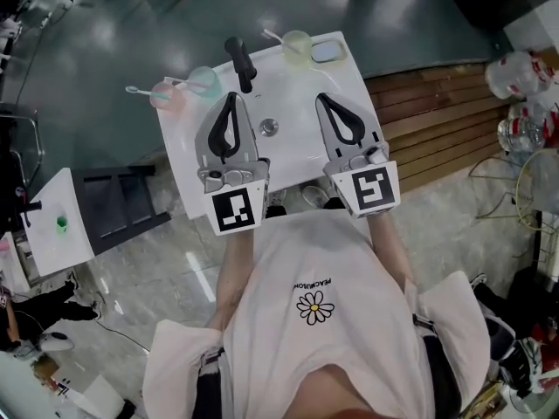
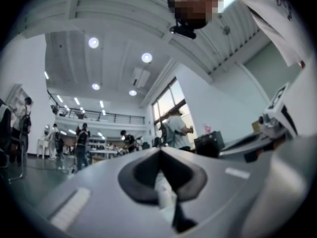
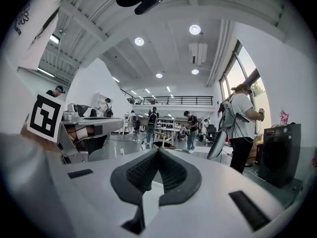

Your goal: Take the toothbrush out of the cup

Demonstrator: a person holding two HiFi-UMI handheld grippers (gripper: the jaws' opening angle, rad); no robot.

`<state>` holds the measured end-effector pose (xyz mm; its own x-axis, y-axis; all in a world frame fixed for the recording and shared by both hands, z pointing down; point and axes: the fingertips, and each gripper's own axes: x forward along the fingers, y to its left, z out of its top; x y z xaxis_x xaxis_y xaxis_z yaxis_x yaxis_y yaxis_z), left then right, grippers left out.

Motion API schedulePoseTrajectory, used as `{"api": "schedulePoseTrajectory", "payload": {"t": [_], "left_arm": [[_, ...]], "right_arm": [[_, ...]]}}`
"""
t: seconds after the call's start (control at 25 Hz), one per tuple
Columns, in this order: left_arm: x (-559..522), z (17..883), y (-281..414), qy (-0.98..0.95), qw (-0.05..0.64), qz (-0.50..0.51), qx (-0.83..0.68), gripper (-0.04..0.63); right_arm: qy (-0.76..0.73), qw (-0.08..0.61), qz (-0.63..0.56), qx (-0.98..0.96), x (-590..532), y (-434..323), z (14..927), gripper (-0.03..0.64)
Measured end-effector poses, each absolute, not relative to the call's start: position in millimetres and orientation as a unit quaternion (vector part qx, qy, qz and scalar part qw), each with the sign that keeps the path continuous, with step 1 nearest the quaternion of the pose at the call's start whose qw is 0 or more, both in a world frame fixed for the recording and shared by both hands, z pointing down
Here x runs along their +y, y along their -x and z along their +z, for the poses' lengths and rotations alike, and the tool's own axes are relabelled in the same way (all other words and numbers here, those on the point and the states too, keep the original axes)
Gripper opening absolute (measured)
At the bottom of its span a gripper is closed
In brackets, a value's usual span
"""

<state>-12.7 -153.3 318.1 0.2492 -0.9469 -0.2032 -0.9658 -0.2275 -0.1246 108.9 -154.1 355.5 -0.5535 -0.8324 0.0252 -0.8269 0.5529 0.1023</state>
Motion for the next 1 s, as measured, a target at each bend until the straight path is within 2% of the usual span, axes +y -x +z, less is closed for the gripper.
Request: {"api": "schedulePoseTrajectory", "payload": {"t": [0.44,0.52,0.56,0.76,1.0], "left_arm": [[-166.1,322.3,35.2,0.777,0.103,0.044,0.619,0.006],[-166.8,324.7,40.3,0.774,0.1,0.043,0.623,0.006],[-166.6,326.0,42.8,0.773,0.098,0.042,0.626,0.006],[-162.6,332.2,52.4,0.767,0.091,0.037,0.634,0.006],[-156.8,341.5,70.0,0.752,0.077,0.034,0.653,0.006]], "right_arm": [[-0.448,0.013,-0.056,-0.892,-191.2,-92.8,333.0,0.005],[-0.435,0.018,-0.06,-0.898,-207.6,-87.2,329.5,0.098],[-0.431,0.024,-0.061,-0.9,-216.7,-84.7,329.6,0.103],[-0.405,0.093,-0.063,-0.907,-266.4,-67.8,357.5,0.127],[-0.379,0.224,-0.083,-0.894,-316.6,-49.2,427.5,0.138]]}}
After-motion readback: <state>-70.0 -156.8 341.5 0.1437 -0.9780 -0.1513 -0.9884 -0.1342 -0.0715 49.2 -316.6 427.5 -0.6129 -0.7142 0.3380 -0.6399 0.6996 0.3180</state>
